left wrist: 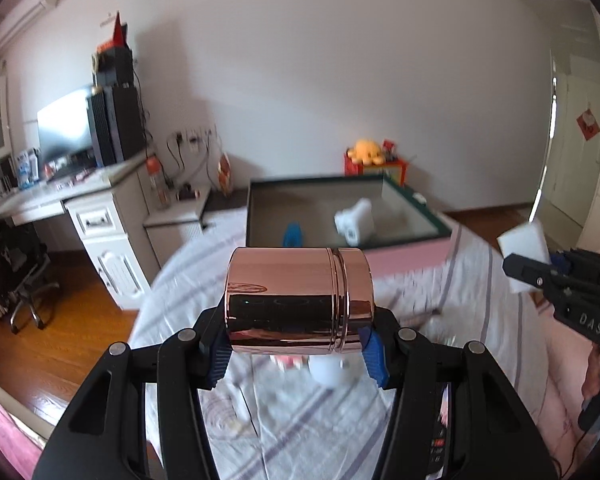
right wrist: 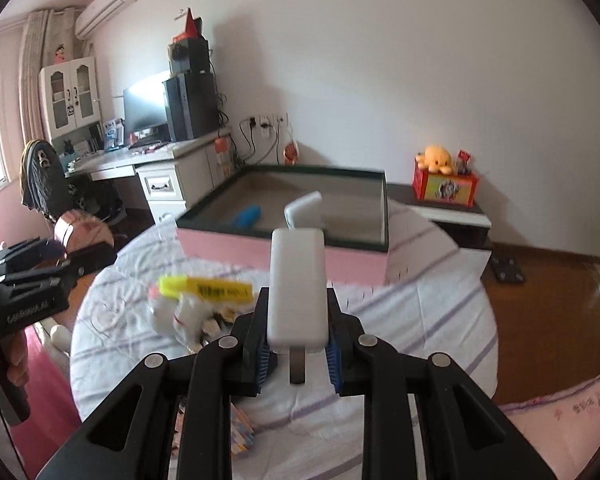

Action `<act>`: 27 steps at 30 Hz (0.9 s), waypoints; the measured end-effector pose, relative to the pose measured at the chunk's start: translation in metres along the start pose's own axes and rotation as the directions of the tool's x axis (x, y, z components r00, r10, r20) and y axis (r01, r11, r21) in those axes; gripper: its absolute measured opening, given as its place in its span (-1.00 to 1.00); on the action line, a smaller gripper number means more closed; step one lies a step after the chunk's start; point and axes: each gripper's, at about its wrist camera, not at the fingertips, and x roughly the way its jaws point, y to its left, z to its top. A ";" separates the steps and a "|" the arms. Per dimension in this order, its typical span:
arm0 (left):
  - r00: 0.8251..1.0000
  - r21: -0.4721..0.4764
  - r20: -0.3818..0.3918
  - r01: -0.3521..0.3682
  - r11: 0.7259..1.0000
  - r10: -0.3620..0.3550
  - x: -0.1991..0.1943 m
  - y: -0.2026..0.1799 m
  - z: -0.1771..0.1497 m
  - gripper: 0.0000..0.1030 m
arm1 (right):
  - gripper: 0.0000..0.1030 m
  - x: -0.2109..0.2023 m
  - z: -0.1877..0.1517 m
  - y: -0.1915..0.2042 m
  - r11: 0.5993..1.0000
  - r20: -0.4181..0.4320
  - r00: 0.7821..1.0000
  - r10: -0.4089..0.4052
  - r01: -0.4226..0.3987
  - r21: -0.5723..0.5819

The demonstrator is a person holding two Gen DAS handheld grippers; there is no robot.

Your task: Organize rigid objects

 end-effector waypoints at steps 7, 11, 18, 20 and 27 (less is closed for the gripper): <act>0.998 -0.008 0.058 -0.036 0.999 0.036 -0.015 0.005 0.020 0.05 | -0.71 -0.011 0.019 0.007 1.000 0.052 0.999 0.009 -0.008 -0.018; 0.998 -0.010 0.051 -0.040 0.999 0.041 -0.013 0.007 0.019 0.05 | -0.85 -0.010 0.026 0.011 0.999 0.055 0.998 0.003 0.000 -0.051; 0.999 -0.030 -0.044 -0.011 0.999 0.009 0.014 0.010 -0.007 0.06 | -0.85 0.030 -0.001 -0.008 0.999 -0.067 0.997 0.025 -0.023 0.028; 0.998 -0.034 -0.059 0.000 0.999 -0.002 0.019 0.011 -0.012 0.06 | -0.85 0.046 -0.012 -0.015 0.999 -0.116 0.993 0.016 -0.010 0.051; 0.996 -0.042 -0.090 -0.010 0.999 0.006 0.037 0.013 -0.017 0.06 | -0.34 0.075 -0.023 -0.027 0.994 -0.183 0.983 0.023 -0.003 0.108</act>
